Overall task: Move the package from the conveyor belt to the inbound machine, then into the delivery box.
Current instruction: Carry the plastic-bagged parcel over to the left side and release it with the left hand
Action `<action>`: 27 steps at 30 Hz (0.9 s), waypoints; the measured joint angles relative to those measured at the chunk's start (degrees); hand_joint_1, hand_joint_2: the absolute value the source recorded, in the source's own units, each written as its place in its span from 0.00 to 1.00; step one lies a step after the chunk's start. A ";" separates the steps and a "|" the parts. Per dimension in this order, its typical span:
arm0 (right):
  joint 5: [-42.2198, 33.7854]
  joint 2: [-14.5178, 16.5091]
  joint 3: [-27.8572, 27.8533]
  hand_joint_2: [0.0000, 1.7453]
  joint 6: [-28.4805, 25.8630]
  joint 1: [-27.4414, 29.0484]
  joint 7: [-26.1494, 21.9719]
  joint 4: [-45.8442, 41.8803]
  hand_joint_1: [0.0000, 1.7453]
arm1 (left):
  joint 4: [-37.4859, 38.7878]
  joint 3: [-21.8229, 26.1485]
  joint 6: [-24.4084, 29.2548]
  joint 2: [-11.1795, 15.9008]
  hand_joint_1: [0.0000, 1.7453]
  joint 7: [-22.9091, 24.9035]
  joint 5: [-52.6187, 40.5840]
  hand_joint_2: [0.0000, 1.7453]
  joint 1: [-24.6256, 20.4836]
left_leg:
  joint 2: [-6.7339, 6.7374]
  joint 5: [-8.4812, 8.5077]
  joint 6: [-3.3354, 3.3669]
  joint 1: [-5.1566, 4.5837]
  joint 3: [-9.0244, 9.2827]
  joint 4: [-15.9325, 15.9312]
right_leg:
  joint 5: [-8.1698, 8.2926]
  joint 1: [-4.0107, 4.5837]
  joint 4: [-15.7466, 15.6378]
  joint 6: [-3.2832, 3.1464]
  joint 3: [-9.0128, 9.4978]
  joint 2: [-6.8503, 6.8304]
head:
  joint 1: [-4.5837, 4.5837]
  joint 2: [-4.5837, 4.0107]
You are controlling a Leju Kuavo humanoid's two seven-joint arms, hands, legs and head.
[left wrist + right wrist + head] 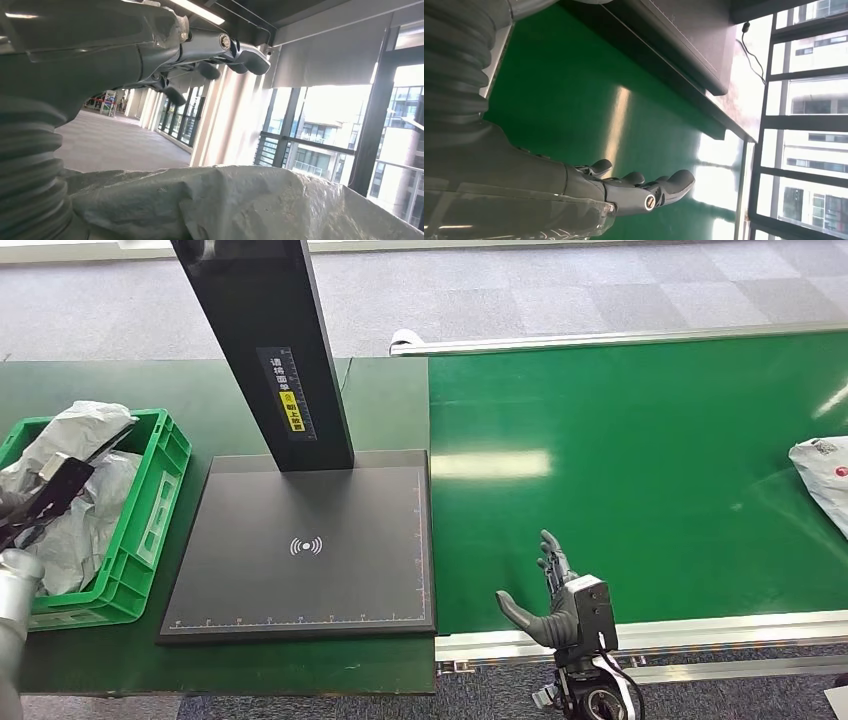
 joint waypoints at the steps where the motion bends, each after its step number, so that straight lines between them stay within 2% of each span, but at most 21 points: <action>1: 0.00 0.00 -0.02 1.00 0.00 0.02 0.00 -0.05 0.00 | 0.02 0.01 0.00 0.00 0.00 -0.01 0.00 1.00 -0.01 | 0.00 0.00 0.00 0.00 0.00 0.00 | 0.00 0.00 0.00 0.00 0.00 0.00 | 0.00 0.00; 6: 0.16 -0.01 -0.06 1.00 0.09 0.13 0.00 -0.14 0.00 | 0.07 0.13 -1.03 -0.07 0.00 -0.91 1.20 1.00 -0.06 | 0.00 0.00 0.00 0.00 0.00 0.00 | 0.00 0.00 0.00 0.00 0.00 0.00 | 0.00 0.00; 10: 0.62 -0.03 -0.04 1.00 0.74 0.49 -0.03 -0.15 0.00 | -0.61 0.27 -5.55 -0.38 0.00 -2.35 4.23 1.00 0.19 | 0.00 0.00 0.00 0.00 0.00 0.00 | 0.00 0.00 0.00 0.00 0.00 0.00 | -0.01 0.00; 18: 0.33 -0.27 0.23 1.00 1.33 0.70 -0.61 -0.08 0.00 | -7.45 -2.08 -10.47 -1.03 0.00 -2.44 8.20 1.00 2.50 | -0.01 0.00 0.00 0.00 -0.01 0.00 | 0.00 0.00 0.00 0.00 -0.01 0.00 | -0.01 0.00; 22: -0.05 -0.30 0.16 1.00 0.88 1.13 -0.87 -0.08 0.00 | -14.45 -4.55 -14.76 -2.57 0.00 -5.82 15.97 1.00 4.24 | -0.04 0.00 0.00 -0.01 0.00 0.01 | 0.00 -0.01 -0.01 0.00 0.00 -0.01 | 0.01 0.00; 27: 0.25 -0.30 0.02 1.00 1.15 2.35 -1.26 -0.13 0.00 | -27.34 -8.76 -21.19 -5.19 0.00 -5.19 24.71 1.00 7.97 | -0.03 -0.02 0.02 -0.02 -0.01 0.01 | 0.00 -0.01 -0.02 0.01 -0.01 0.01 | -0.01 0.00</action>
